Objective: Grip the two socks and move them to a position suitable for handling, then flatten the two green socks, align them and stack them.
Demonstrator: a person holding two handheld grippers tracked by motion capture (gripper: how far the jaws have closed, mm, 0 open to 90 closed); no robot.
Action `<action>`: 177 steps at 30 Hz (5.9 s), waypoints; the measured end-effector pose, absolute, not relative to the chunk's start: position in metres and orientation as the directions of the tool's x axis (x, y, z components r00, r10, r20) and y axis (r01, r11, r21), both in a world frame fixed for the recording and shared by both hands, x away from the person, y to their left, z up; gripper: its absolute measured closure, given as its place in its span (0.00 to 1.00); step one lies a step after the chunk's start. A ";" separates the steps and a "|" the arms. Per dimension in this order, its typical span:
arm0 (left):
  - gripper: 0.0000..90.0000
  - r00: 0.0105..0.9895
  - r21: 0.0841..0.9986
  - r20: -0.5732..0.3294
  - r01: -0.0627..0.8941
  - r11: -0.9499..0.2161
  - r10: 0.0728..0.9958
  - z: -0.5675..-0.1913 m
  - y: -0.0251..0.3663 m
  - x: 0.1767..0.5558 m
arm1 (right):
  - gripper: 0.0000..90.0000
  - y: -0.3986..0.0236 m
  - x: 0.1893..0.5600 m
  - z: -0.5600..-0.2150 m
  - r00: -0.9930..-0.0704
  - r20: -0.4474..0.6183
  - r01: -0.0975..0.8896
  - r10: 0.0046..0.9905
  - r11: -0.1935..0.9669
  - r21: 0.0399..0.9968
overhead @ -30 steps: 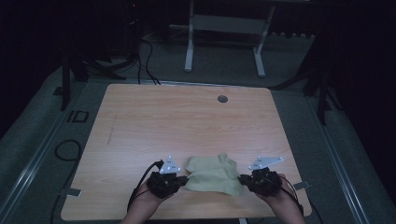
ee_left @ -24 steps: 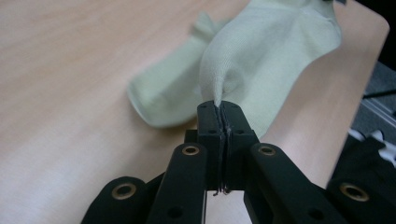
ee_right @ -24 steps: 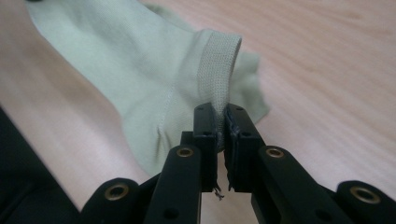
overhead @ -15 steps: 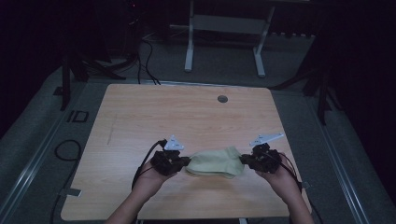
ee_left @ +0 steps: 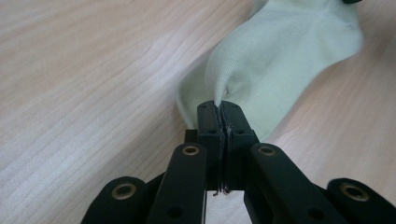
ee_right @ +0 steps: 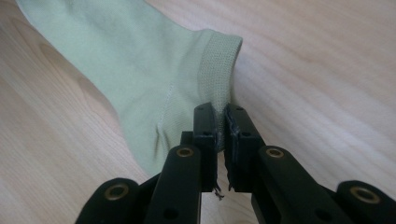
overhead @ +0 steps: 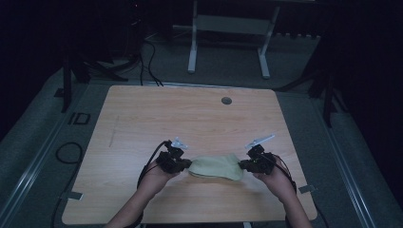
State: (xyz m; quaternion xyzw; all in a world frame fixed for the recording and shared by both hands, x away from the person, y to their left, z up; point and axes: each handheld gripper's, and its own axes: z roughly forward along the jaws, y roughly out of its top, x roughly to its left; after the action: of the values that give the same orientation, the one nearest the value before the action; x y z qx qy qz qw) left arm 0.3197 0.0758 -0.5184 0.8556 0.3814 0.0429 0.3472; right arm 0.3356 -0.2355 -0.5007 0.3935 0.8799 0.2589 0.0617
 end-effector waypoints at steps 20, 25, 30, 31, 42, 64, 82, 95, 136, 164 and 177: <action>0.96 0.677 0.594 -0.212 0.661 -0.457 0.704 -0.551 0.074 0.323 | 0.91 -0.233 0.351 -0.536 -0.648 0.094 0.707 0.756 0.549 0.446; 0.71 0.656 0.655 -0.159 0.629 -0.418 0.738 -0.535 0.076 0.319 | 0.79 -0.231 0.346 -0.525 -0.659 0.064 0.687 0.749 0.565 0.456; 0.74 0.676 0.721 -0.137 0.569 -0.395 0.724 -0.518 0.072 0.313 | 0.77 -0.228 0.335 -0.509 -0.670 0.075 0.660 0.738 0.547 0.515; 0.82 0.691 0.717 -0.143 0.566 -0.407 0.709 -0.518 0.069 0.311 | 0.78 -0.226 0.332 -0.508 -0.675 0.080 0.655 0.734 0.546 0.522; 0.94 0.706 0.617 -0.143 0.611 -0.495 0.693 -0.553 0.047 0.312 | 0.84 -0.215 0.315 -0.537 -0.694 0.071 0.655 0.716 0.588 0.475; 0.94 0.639 0.628 -0.144 0.649 -0.430 0.755 -0.555 0.070 0.325 | 0.80 -0.204 0.357 -0.539 -0.722 0.054 0.621 0.690 0.611 0.491; 0.81 0.666 0.686 -0.143 0.600 -0.412 0.732 -0.530 0.068 0.326 | 0.62 -0.194 0.360 -0.522 -0.727 0.071 0.609 0.683 0.594 0.526; 0.15 0.686 0.730 -0.166 0.569 -0.379 0.709 -0.520 0.059 0.308 | 0.17 -0.188 0.341 -0.499 -0.779 0.095 0.531 0.620 0.571 0.626; 0.08 0.583 0.785 -0.102 0.545 -0.295 0.806 -0.527 0.097 0.290 | 0.15 -0.198 0.332 -0.501 -0.725 0.009 0.477 0.689 0.492 0.728; 0.02 0.524 0.800 -0.036 0.526 -0.289 0.851 -0.555 0.163 0.252 | 0.15 -0.270 0.308 -0.521 -0.649 -0.006 0.486 0.761 0.420 0.766; 0.02 0.462 0.797 -0.028 0.546 -0.260 0.886 -0.556 0.194 0.230 | 0.14 -0.301 0.292 -0.531 -0.595 0.013 0.525 0.804 0.376 0.763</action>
State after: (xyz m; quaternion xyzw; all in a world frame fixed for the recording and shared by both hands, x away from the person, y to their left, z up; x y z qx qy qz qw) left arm 0.2304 0.1936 -0.5562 0.7625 0.4696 0.2200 0.3869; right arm 0.2923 -0.3012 -0.5311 0.4107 0.8088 0.3783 0.1844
